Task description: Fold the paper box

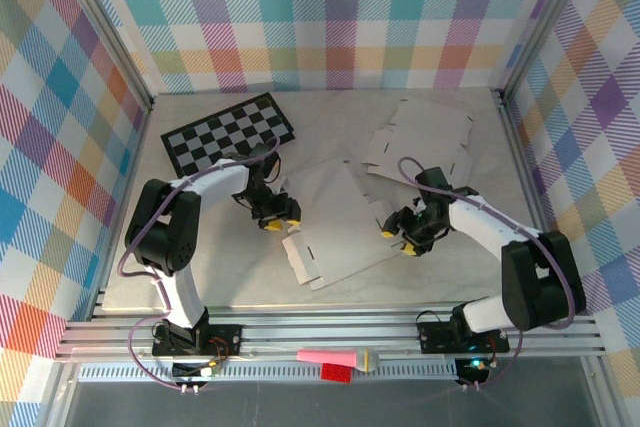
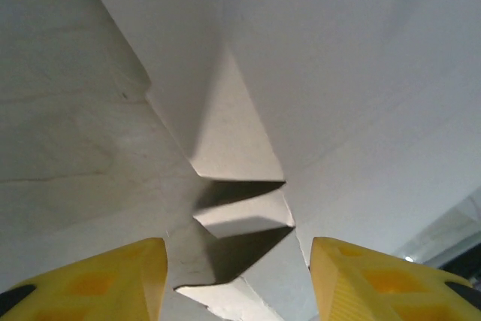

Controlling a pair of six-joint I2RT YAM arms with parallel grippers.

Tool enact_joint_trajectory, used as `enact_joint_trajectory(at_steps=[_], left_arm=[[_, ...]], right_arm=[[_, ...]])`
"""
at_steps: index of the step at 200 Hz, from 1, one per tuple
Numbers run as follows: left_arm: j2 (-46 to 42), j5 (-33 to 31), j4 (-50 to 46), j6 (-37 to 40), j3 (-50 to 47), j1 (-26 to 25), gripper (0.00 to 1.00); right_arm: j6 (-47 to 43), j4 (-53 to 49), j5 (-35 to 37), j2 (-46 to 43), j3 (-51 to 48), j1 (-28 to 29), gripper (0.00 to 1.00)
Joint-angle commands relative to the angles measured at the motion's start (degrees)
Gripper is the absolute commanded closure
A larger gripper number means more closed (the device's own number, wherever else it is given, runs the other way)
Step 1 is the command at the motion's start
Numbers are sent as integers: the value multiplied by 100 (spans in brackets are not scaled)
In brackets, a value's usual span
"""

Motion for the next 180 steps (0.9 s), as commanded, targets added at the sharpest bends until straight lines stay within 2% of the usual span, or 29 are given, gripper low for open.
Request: enact_joint_trajectory(at_steps=[1, 38, 64, 112, 180], left_arm=[[-140, -212, 549, -683, -166, -4, 48], [-589, 9, 1910, -1980, -1103, -4, 47], [-681, 322, 2672, -2525, -1559, -4, 47], [-710, 752, 4656, -3622, -2146, -4, 52], [-884, 761, 4937, -3733, -2202, -30, 69]], right_arm=[[-134, 124, 21, 170, 262, 7, 40], [-93, 249, -39, 358, 357, -2, 41], [-68, 311, -81, 395, 358, -6, 41], [-16, 469, -203, 514, 267, -2, 41], [-260, 427, -94, 867, 336, -19, 43]])
